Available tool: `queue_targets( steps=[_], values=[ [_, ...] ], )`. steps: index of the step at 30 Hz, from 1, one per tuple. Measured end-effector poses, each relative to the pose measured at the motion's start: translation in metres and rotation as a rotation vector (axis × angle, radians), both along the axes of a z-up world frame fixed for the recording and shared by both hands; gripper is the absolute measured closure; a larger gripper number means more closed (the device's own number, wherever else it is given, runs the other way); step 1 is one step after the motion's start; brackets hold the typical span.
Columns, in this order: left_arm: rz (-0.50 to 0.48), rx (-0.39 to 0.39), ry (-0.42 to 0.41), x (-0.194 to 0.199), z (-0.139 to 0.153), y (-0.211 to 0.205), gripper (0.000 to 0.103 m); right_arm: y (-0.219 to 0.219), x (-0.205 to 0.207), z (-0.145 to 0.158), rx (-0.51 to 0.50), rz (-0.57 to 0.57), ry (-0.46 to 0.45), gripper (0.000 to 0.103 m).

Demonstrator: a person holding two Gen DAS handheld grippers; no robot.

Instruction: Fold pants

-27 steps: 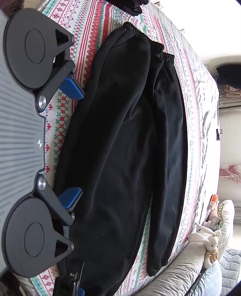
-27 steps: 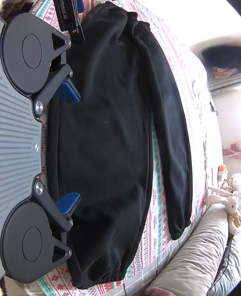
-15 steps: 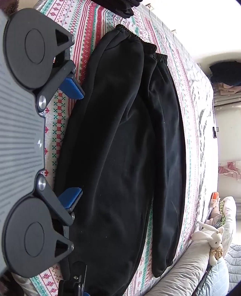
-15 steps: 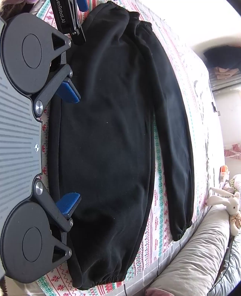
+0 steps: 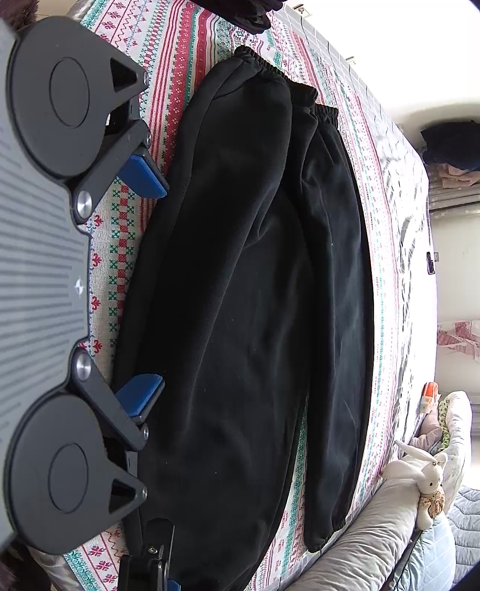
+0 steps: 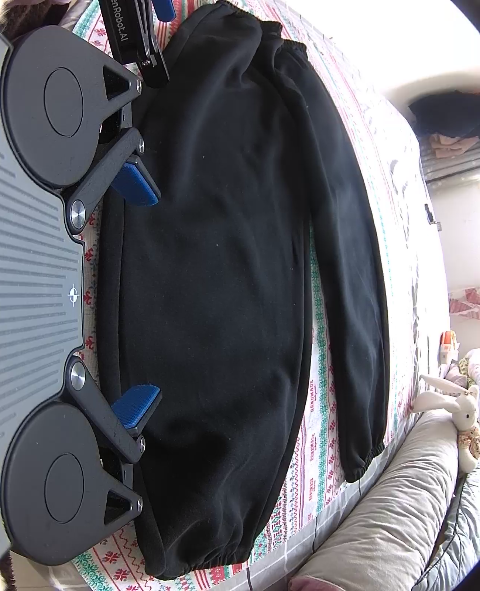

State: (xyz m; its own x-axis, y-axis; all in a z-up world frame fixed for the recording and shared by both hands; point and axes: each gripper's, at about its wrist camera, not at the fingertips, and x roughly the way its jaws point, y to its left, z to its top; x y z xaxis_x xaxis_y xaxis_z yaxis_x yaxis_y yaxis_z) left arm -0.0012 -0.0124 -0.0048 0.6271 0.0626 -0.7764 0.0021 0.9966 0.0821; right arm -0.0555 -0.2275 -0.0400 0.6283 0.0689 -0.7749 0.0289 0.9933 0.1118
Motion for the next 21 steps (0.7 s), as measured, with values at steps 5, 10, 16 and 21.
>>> queue_targets(
  steps=[5,10,16,21],
  values=[
    [-0.001,0.002,-0.001,-0.002,-0.001,-0.001,0.000,0.000,0.000,0.000,-0.001,0.000,0.000,0.000],
    [-0.001,-0.002,0.002,-0.001,-0.002,-0.001,0.000,0.001,0.000,-0.001,-0.017,-0.009,0.002,0.000],
    [-0.002,-0.009,0.009,0.002,-0.005,0.001,0.000,-0.003,0.002,0.007,-0.013,-0.032,-0.012,0.000],
    [0.007,-0.021,0.004,0.004,-0.005,0.001,0.000,-0.002,0.004,0.013,0.005,-0.027,-0.007,0.000]
  ],
)
